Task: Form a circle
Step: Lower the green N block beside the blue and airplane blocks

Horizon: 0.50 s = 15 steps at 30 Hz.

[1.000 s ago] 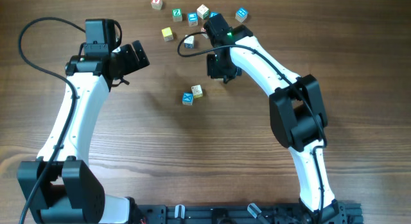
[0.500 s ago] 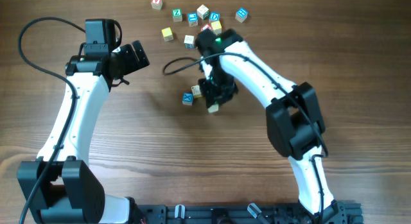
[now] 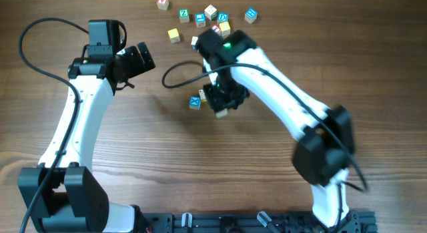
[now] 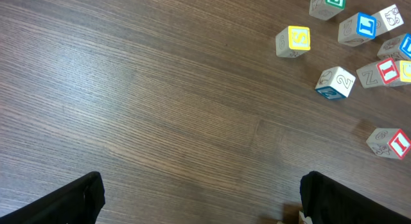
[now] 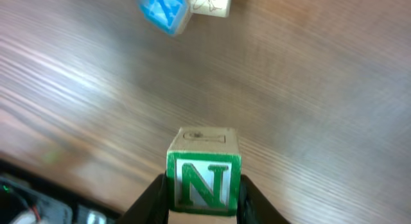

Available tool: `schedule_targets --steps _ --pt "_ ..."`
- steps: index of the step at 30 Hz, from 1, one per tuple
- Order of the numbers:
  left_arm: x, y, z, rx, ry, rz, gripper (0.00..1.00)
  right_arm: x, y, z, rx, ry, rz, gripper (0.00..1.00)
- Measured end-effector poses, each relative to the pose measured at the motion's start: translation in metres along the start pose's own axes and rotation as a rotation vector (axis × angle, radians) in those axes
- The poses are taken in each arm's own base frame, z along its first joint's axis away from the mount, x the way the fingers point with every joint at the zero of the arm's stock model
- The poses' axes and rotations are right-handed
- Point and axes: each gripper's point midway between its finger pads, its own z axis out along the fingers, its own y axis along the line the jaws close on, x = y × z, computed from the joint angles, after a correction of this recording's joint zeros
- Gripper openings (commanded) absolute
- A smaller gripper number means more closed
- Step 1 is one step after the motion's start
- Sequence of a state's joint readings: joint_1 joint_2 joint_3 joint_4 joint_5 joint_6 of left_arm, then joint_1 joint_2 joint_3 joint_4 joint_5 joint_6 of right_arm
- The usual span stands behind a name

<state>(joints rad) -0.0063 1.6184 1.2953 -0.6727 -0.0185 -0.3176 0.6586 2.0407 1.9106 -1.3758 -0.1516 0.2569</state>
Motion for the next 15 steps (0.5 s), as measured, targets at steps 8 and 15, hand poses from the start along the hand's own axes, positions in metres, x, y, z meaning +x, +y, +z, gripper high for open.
schedule_targets --steps 8,15 --pt "0.000 0.000 0.000 0.000 0.000 0.000 1.00 -0.002 -0.004 0.027 -0.007 -0.228 -0.047 0.21" --pt "0.000 0.000 0.000 0.000 0.000 0.000 1.00 -0.009 -0.017 0.071 0.022 -0.282 -0.054 0.19"
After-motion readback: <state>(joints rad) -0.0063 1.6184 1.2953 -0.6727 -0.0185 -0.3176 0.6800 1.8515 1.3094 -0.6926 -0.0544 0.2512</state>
